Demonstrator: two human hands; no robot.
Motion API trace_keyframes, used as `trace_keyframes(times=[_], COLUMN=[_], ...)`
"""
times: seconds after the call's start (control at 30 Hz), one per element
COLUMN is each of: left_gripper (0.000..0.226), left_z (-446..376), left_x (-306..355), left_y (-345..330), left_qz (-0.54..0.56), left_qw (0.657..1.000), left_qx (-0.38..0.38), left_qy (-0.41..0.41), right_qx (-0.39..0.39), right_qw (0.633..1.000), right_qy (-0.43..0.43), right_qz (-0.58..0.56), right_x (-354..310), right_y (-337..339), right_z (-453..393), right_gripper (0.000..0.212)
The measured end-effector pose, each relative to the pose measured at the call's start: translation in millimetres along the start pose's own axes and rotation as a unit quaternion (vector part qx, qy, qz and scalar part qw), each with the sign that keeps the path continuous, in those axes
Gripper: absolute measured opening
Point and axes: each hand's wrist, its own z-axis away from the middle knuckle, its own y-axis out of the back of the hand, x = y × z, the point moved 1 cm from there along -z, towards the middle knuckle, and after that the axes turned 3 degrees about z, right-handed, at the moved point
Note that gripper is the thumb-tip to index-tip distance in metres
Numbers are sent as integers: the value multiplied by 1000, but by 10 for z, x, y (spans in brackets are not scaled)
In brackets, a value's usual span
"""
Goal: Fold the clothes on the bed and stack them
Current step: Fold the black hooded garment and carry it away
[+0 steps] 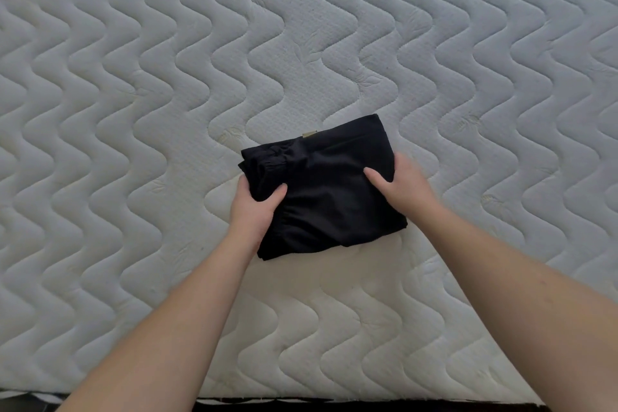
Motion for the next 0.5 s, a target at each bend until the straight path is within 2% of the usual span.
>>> trace_keyframes(times=[0.07, 0.17, 0.3, 0.4, 0.5], left_gripper=[46, 55, 39, 46, 41], left_z=[76, 188, 487, 847, 1307], left_x=[-14, -2, 98, 273, 500], left_y=[8, 11, -26, -47, -24], left_qz=[-63, -118, -95, -60, -2], left_qw=[997, 991, 993, 994, 995], left_qx=[-29, -51, -54, -68, -86], left_qy=[-29, -47, -56, -63, -52], right_qx=[9, 11, 54, 90, 118], right_qw=[999, 997, 992, 988, 986], right_qy=[10, 25, 18, 22, 33], right_qz=[-37, -78, -113, -124, -116], right_x=[56, 130, 206, 254, 265], right_y=[-22, -30, 90, 302, 609], right_z=[114, 330, 711, 1100, 1581], right_gripper=[45, 50, 46, 46, 46])
